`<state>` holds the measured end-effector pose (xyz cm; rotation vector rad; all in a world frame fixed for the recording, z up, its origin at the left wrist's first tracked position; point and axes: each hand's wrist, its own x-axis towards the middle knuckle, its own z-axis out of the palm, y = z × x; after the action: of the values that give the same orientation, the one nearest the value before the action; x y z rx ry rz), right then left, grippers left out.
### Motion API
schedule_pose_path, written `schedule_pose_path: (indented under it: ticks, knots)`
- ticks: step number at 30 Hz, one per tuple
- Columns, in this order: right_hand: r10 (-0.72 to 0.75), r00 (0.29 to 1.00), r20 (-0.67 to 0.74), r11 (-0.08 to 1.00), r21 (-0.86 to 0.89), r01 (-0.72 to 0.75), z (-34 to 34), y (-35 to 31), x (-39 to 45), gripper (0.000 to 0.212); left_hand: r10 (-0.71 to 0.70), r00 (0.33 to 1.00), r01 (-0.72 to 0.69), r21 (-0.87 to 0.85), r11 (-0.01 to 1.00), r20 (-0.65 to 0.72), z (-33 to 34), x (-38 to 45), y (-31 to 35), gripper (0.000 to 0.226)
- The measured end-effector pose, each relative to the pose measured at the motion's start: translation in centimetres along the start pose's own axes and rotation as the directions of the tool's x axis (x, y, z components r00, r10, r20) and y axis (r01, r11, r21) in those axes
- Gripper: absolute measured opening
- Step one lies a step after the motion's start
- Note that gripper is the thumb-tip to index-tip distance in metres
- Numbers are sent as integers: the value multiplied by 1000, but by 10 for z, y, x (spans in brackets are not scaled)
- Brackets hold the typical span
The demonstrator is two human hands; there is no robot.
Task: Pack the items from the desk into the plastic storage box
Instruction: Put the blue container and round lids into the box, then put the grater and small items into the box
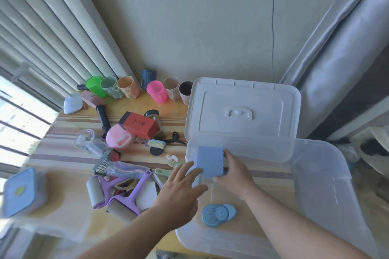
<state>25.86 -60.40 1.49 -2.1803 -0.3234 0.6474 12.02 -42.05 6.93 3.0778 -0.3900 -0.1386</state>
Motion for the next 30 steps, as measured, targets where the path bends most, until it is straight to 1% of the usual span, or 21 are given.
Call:
schedule_pose_path:
  ticks: [4,6,7,9,10,11,12,13,14,15,16,17,18,19,20,22,24,25,26,28,30]
  knots:
    - [60,998,26,997,-53,-58,7,-1,-1,73,-13,1000,11,-78,997,-24,0,-13,-9,37]
    - [77,995,67,995,-74,-72,2,-6,-6,74,-28,999,22,-162,987,-39,1,-22,-17,35]
    - [87,990,111,993,-87,-78,-2,-9,-9,77,-37,998,27,-225,974,-42,1,-26,-23,36]
    - [114,976,184,989,-111,-95,-11,-16,-16,90,-57,998,40,-339,940,-40,0,-32,-40,38]
    - [122,979,164,986,-132,-101,-15,-18,-19,97,-82,995,57,-373,926,-52,1,-34,-52,38]
    - [122,989,85,982,-152,-108,-18,-22,-22,101,-127,989,84,-401,912,-82,0,-35,-66,38]
    - [93,995,-32,981,-167,-97,-20,-28,-24,100,-191,976,128,-430,894,-108,1,-36,-84,37]
    - [21,987,-162,981,-185,-51,-20,-35,-27,96,-261,957,179,-450,875,-126,3,-39,-103,35]
    - [-87,957,-275,976,-216,27,-18,-48,-28,89,-325,937,235,-457,858,-130,5,-43,-124,34]
    - [-205,914,-350,960,-253,119,-13,-64,-29,80,-379,918,291,-451,844,-117,10,-48,-146,33]
    - [-324,869,-375,932,-286,224,-4,-85,-29,69,-422,902,346,-436,831,-90,16,-55,-168,33]
    - [-436,828,-353,888,-319,332,10,-108,-28,59,-453,890,394,-411,822,-53,21,-63,-190,34]
    - [-524,798,-297,839,-342,423,28,-128,-24,50,-470,883,430,-379,820,-14,27,-72,-211,35]
    - [-574,787,-225,802,-346,486,50,-145,-20,44,-471,882,451,-342,825,27,32,-81,-229,37]
    - [-593,792,-144,783,-335,525,76,-159,-14,40,-465,882,465,-303,832,78,37,-89,-245,41]
    - [-545,837,48,782,-333,527,130,-177,1,33,-463,871,488,-200,849,162,47,-103,-269,52]
    - [-383,888,253,802,-387,456,180,-185,20,36,-446,865,479,-110,871,232,56,-114,-284,59]
    - [-286,901,326,803,-432,411,201,-187,29,40,-426,868,461,-95,882,253,61,-116,-291,60]
    - [-190,908,374,799,-479,364,218,-188,40,45,-409,875,445,-98,890,260,66,-118,-298,60]
    - [-43,909,415,770,-566,295,246,-186,59,57,-394,891,430,-142,892,224,74,-119,-313,58]
    - [58,905,422,710,-655,260,267,-182,76,72,-445,879,472,-190,861,171,79,-125,-329,55]
